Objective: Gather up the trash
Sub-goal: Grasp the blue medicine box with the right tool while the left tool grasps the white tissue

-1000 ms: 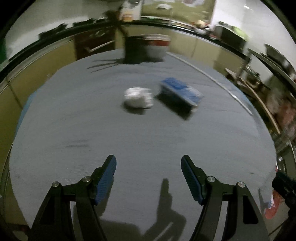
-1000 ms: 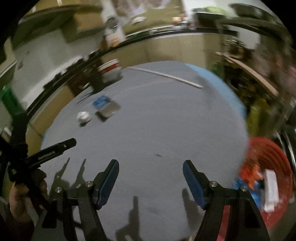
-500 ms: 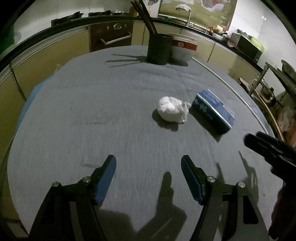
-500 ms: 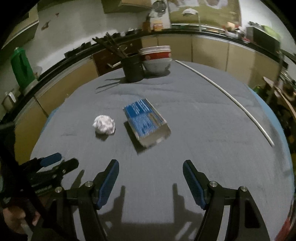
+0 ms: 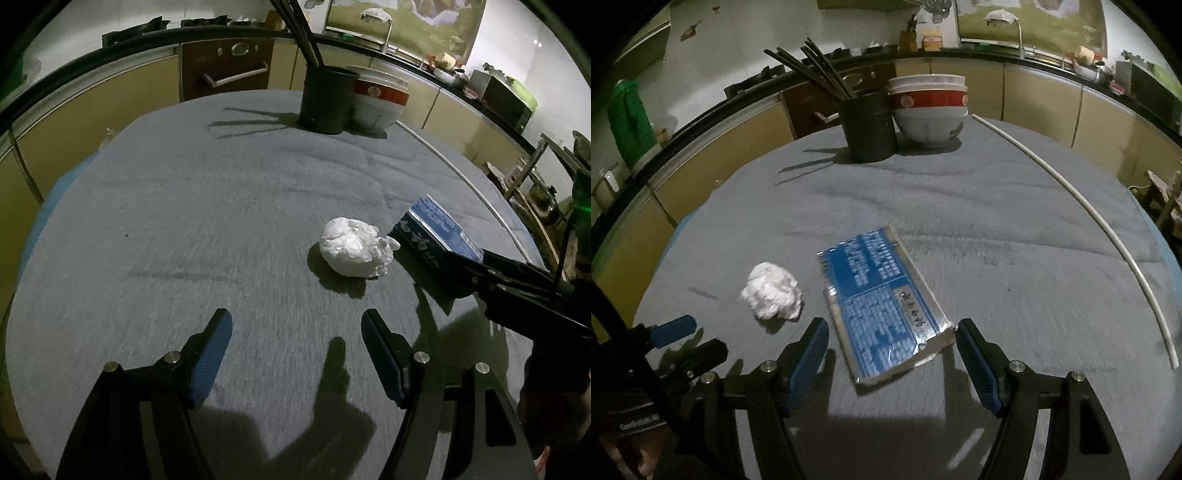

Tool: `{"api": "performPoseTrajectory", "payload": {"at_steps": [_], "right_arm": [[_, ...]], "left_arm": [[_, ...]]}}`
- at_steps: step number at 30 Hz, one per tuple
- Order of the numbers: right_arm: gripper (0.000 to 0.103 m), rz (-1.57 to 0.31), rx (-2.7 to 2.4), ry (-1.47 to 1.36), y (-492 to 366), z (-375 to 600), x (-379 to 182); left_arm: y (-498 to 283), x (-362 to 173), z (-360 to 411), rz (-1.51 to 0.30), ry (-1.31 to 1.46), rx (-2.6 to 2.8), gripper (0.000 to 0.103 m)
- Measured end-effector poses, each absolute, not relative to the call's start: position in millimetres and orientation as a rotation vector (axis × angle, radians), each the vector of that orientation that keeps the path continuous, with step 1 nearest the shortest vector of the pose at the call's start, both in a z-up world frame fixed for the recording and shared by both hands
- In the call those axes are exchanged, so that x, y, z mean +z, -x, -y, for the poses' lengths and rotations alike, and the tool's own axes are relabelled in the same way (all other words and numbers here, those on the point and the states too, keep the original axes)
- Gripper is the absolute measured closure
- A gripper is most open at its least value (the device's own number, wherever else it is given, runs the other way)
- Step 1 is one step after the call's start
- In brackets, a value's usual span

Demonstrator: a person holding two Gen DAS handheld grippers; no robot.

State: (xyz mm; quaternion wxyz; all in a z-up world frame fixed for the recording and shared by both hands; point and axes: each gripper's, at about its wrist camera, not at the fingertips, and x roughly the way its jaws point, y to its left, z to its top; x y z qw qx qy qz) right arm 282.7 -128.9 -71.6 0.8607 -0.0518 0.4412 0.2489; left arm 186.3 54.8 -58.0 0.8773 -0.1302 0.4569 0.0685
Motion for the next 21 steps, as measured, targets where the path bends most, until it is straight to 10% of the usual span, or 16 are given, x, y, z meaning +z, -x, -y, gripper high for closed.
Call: {"api": "performPoseTrajectory", "payload": {"at_steps": [21], "right_arm": [[0.035, -0.89, 0.487, -0.12, -246.9, 190.4, -58.6]], "left_arm": [[-254.4, -58.1, -21.5, -0.946, 0.224, 0.14, 0.027]]}}
